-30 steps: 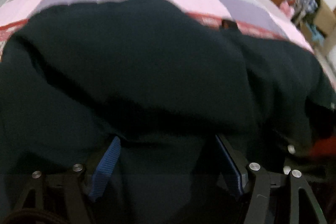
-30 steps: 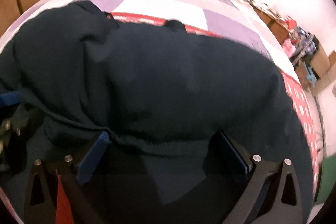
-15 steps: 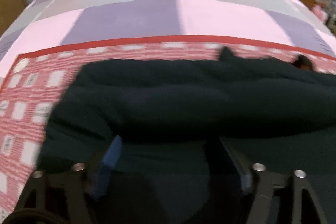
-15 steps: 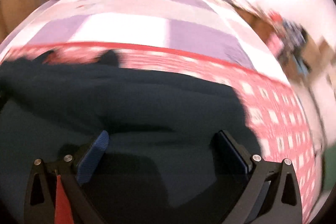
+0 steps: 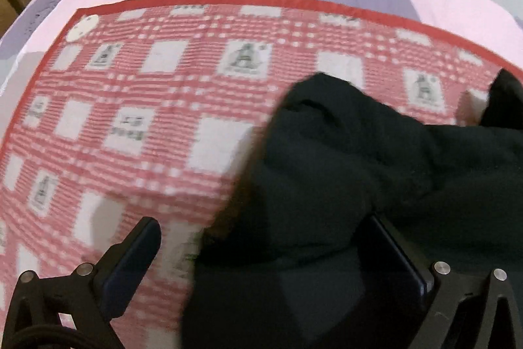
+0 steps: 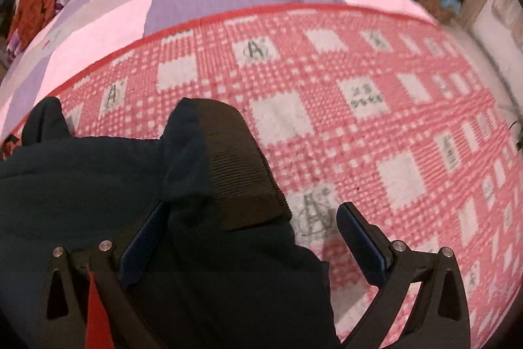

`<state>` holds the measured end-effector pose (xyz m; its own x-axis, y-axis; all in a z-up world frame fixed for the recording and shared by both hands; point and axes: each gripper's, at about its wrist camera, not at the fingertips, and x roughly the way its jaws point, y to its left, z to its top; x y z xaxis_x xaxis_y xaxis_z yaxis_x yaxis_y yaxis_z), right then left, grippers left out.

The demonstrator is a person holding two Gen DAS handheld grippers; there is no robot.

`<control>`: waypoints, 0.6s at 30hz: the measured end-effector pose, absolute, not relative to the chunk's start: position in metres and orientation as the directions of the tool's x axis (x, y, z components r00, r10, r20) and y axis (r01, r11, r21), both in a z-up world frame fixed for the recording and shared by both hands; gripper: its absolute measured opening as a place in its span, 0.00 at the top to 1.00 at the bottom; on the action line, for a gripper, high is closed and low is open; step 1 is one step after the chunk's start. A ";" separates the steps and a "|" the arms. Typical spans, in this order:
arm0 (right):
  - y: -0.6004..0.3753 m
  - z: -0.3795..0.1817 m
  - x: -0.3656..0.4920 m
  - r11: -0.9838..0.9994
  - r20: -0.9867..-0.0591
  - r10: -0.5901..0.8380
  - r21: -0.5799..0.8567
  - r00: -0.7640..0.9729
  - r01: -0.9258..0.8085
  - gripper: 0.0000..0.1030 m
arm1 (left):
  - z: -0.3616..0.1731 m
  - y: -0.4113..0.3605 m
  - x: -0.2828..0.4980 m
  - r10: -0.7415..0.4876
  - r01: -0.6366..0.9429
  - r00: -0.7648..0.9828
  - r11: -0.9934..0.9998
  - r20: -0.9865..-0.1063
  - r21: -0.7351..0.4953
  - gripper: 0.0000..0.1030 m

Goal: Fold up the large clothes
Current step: 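Lower the folded jacket onto the red blanket and open both tools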

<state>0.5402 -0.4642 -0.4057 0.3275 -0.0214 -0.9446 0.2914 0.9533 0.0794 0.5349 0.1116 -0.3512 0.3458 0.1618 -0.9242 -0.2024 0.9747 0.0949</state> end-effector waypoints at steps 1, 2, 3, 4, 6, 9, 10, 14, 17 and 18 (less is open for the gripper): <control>-0.467 -0.407 0.541 0.950 -0.948 0.001 0.101 0.317 0.297 0.00 | -0.349 0.119 0.532 0.169 -0.213 0.338 0.972 -0.926 0.100 0.00; -0.467 -0.407 0.538 0.949 -0.951 0.016 0.112 0.310 0.295 0.00 | -0.348 0.134 0.528 0.190 -0.246 0.313 0.962 -0.931 0.114 0.00; -0.468 -0.406 0.538 0.949 -0.951 0.022 0.116 0.307 0.292 0.00 | -0.347 0.148 0.523 0.204 -0.276 0.291 0.953 -0.935 0.123 0.00; -0.471 -0.404 0.535 0.950 -0.952 0.026 0.119 0.306 0.288 0.00 | -0.344 0.159 0.516 0.199 -0.295 0.280 0.949 -0.939 0.113 0.00; -0.481 -0.395 0.526 0.944 -0.947 0.030 0.131 0.319 0.302 0.00 | -0.335 0.168 0.503 0.208 -0.276 0.280 0.953 -0.937 0.129 0.06; -0.494 -0.366 0.502 0.940 -0.921 -0.099 0.038 0.378 0.339 0.00 | -0.317 0.164 0.479 0.290 -0.191 0.309 0.952 -0.906 0.240 0.15; -0.496 -0.354 0.492 0.941 -0.906 -0.145 -0.002 0.397 0.339 0.00 | -0.310 0.163 0.469 0.289 -0.174 0.329 0.954 -0.899 0.244 0.16; -0.468 -0.307 0.435 0.971 -0.814 -0.217 -0.121 0.538 0.207 0.00 | -0.267 0.132 0.410 0.206 -0.090 0.496 0.978 -0.843 0.187 0.16; -0.421 -0.292 0.386 0.991 -0.792 -0.130 -0.124 0.597 0.052 0.00 | -0.256 0.100 0.372 0.128 -0.001 0.542 0.988 -0.831 0.151 0.16; -0.401 -0.291 0.367 0.992 -0.793 -0.094 -0.122 0.602 -0.006 0.00 | -0.262 0.085 0.355 0.094 0.027 0.526 0.992 -0.845 0.127 0.16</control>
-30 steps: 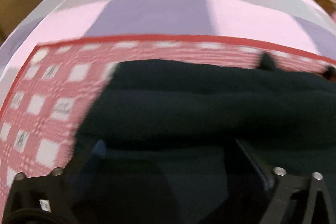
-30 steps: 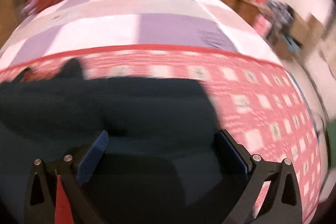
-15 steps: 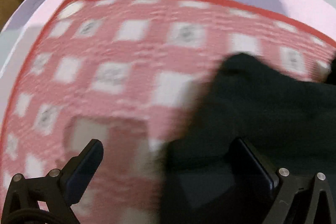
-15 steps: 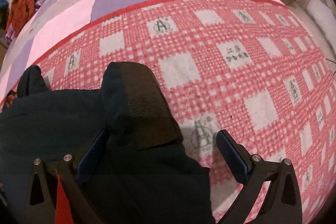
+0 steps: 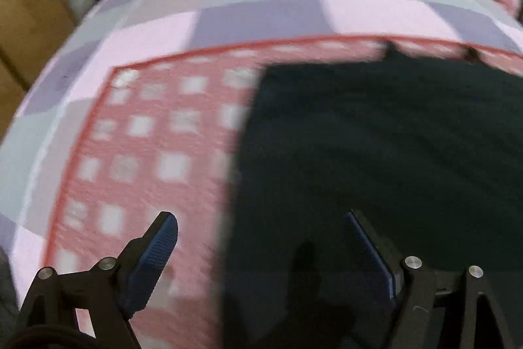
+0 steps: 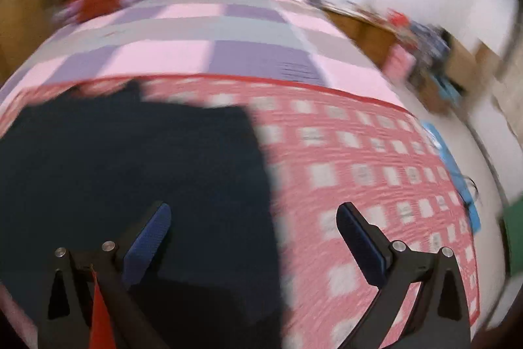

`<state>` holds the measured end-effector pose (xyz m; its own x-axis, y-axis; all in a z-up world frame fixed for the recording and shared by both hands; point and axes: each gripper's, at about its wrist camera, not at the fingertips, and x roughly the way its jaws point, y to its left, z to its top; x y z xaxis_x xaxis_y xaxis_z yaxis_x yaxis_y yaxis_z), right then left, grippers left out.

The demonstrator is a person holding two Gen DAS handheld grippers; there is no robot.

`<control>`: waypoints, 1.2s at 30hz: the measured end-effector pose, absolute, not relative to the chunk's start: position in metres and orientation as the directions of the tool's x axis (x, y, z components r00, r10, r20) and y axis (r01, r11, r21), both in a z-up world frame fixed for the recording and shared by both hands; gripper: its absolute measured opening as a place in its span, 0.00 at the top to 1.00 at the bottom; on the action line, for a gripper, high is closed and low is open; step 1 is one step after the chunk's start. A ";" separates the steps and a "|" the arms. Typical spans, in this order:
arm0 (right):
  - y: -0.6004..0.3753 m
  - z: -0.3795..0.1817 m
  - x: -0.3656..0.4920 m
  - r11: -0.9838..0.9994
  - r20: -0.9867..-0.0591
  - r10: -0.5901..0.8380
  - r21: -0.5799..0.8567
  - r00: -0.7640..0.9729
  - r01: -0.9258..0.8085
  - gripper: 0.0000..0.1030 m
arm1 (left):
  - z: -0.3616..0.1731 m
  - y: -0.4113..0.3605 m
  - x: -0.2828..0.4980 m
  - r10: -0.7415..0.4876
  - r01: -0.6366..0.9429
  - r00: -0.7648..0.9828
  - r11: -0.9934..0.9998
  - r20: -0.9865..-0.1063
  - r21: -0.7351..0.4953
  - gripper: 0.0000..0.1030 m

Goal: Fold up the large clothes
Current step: 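Lower the folded jacket onto the red blanket and open both tools, then pull both tools back from the folded navy jacket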

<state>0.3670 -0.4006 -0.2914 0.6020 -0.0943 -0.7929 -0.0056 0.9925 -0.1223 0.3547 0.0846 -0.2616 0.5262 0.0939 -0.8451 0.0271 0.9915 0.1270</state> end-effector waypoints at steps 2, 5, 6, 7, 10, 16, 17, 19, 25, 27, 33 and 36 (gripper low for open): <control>-0.369 -0.297 0.339 0.990 -0.807 -0.049 -0.118 0.588 -0.081 0.00 | -0.278 0.068 0.335 0.066 0.050 0.478 0.994 -0.876 0.102 0.16; -0.344 -0.329 0.313 0.973 -0.857 -0.075 -0.174 0.510 -0.150 0.00 | -0.304 0.072 0.317 0.089 0.014 0.413 0.995 -0.906 0.103 0.15; -0.348 -0.336 0.308 0.972 -0.866 -0.094 -0.186 0.492 -0.142 0.00 | -0.310 0.083 0.309 0.092 -0.021 0.408 0.996 -0.908 0.091 0.14; -0.366 -0.342 0.301 0.983 -0.874 -0.093 -0.156 0.477 -0.094 0.00 | -0.311 0.090 0.306 0.098 -0.040 0.400 0.995 -0.911 0.090 0.14; -0.423 -0.342 0.285 0.986 -0.888 -0.157 -0.116 0.433 0.119 0.00 | -0.308 0.108 0.293 0.143 -0.090 0.369 0.989 -0.918 0.117 0.14; -0.446 -0.322 0.247 0.963 -0.875 -0.266 -0.223 0.405 0.151 0.00 | -0.294 0.128 0.262 0.170 -0.143 0.354 0.982 -0.920 0.126 0.14; -0.444 -0.319 0.238 0.966 -0.877 -0.256 -0.216 0.407 0.142 0.00 | -0.293 0.128 0.258 0.167 -0.147 0.355 0.982 -0.920 0.122 0.14; -0.436 -0.315 0.225 0.970 -0.879 -0.241 -0.203 0.412 0.136 0.00 | -0.291 0.125 0.250 0.168 -0.144 0.354 0.982 -0.920 0.124 0.14; -0.413 -0.317 0.208 0.981 -0.896 -0.188 -0.154 0.403 0.115 0.00 | -0.287 0.121 0.239 0.163 -0.122 0.360 0.984 -0.919 0.127 0.14; -0.409 -0.317 0.207 0.983 -0.897 -0.180 -0.147 0.404 0.112 0.00 | -0.286 0.122 0.237 0.164 -0.119 0.363 0.985 -0.917 0.129 0.14; -0.408 -0.308 0.218 0.985 -0.887 -0.169 -0.141 0.429 0.098 0.00 | -0.276 0.154 0.245 0.080 -0.213 0.412 0.977 -0.908 -0.011 0.14; -0.410 -0.303 0.226 0.985 -0.881 -0.170 -0.144 0.442 0.092 0.00 | -0.272 0.167 0.260 0.029 -0.225 0.437 0.971 -0.899 -0.078 0.14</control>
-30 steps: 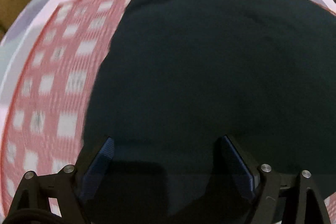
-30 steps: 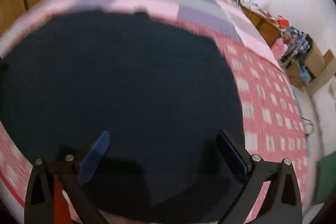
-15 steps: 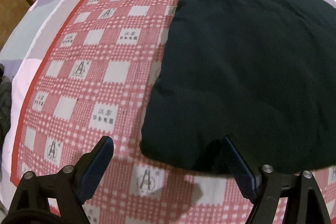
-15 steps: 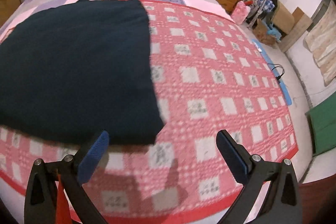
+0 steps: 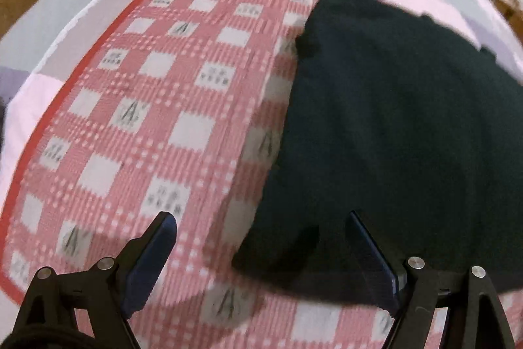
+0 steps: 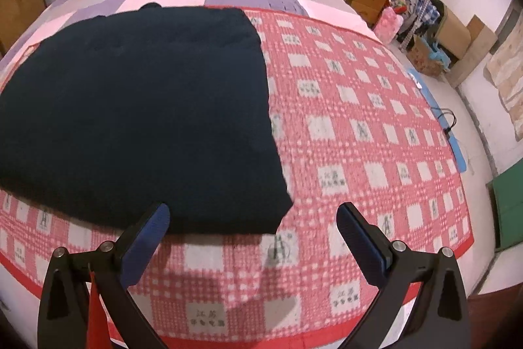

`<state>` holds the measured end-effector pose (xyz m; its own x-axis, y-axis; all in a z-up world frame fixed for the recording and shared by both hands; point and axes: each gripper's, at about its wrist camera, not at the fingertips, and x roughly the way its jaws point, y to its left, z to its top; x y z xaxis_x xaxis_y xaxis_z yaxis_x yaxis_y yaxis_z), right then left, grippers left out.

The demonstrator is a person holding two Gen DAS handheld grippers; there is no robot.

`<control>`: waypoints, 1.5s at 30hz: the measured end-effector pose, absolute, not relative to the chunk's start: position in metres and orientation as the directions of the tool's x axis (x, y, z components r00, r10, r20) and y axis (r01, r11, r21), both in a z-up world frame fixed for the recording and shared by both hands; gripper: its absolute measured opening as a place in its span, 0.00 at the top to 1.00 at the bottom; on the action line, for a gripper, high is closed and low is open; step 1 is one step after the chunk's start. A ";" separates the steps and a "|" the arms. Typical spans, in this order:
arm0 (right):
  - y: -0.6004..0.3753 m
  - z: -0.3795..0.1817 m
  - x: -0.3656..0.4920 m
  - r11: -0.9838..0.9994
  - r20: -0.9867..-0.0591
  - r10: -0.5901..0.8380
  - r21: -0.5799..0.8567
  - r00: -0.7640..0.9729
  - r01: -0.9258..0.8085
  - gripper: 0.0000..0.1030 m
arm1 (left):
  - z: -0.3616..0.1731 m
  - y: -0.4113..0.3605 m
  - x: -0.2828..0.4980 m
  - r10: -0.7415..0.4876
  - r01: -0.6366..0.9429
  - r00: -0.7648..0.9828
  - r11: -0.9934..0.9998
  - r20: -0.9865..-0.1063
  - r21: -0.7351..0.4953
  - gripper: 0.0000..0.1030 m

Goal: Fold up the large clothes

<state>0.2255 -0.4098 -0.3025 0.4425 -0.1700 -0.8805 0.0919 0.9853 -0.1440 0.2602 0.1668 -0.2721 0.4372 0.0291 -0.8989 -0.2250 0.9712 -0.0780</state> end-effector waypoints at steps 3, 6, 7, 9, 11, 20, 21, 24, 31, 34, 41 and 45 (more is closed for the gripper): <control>-0.413 -0.298 0.232 0.986 -0.876 -0.167 -0.136 0.453 0.100 0.00 | -0.275 0.167 0.288 -0.074 -0.186 0.442 0.967 -0.894 -0.172 0.14; -0.414 -0.299 0.236 0.986 -0.876 -0.163 -0.129 0.453 0.105 0.00 | -0.286 0.159 0.317 -0.133 -0.140 0.419 0.968 -0.898 -0.208 0.14; -0.414 -0.299 0.238 0.986 -0.877 -0.164 -0.130 0.451 0.105 0.00 | -0.294 0.158 0.329 -0.151 -0.127 0.399 0.968 -0.904 -0.217 0.14; -0.413 -0.300 0.242 0.986 -0.878 -0.165 -0.135 0.449 0.097 0.00 | -0.309 0.161 0.348 -0.163 -0.123 0.358 0.968 -0.920 -0.219 0.14; -0.413 -0.301 0.244 0.985 -0.876 -0.171 -0.146 0.450 0.090 0.00 | -0.330 0.168 0.362 -0.190 -0.130 0.307 0.962 -0.933 -0.239 0.08; -0.423 -0.308 0.262 0.978 -0.878 -0.206 -0.170 0.432 0.120 0.00 | -0.374 0.169 0.371 -0.312 -0.144 0.221 0.927 -0.924 -0.347 0.00; -0.424 -0.309 0.264 0.978 -0.878 -0.207 -0.169 0.431 0.126 0.00 | -0.372 0.158 0.372 -0.344 -0.113 0.193 0.922 -0.919 -0.369 0.00; -0.427 -0.311 0.271 0.977 -0.883 -0.203 -0.152 0.424 0.151 0.00 | -0.374 0.142 0.374 -0.356 -0.074 0.195 0.924 -0.914 -0.375 0.00; -0.425 -0.314 0.280 0.980 -0.882 -0.196 -0.156 0.428 0.127 0.00 | -0.382 0.145 0.369 -0.530 -0.102 0.228 0.821 -0.817 -0.562 0.31; -0.432 -0.315 0.284 0.983 -0.883 -0.176 -0.136 0.435 0.123 0.00 | -0.384 0.142 0.369 -0.522 -0.117 0.219 0.825 -0.825 -0.553 0.35; -0.470 -0.317 0.308 0.992 -0.899 0.006 0.059 0.438 0.109 0.00 | -0.362 0.116 0.357 -0.410 -0.008 0.230 0.906 -0.882 -0.424 0.53; -0.484 -0.327 0.334 0.982 -0.900 0.110 0.164 0.421 0.093 0.00 | -0.365 0.108 0.359 -0.380 -0.047 0.209 0.916 -0.901 -0.398 0.43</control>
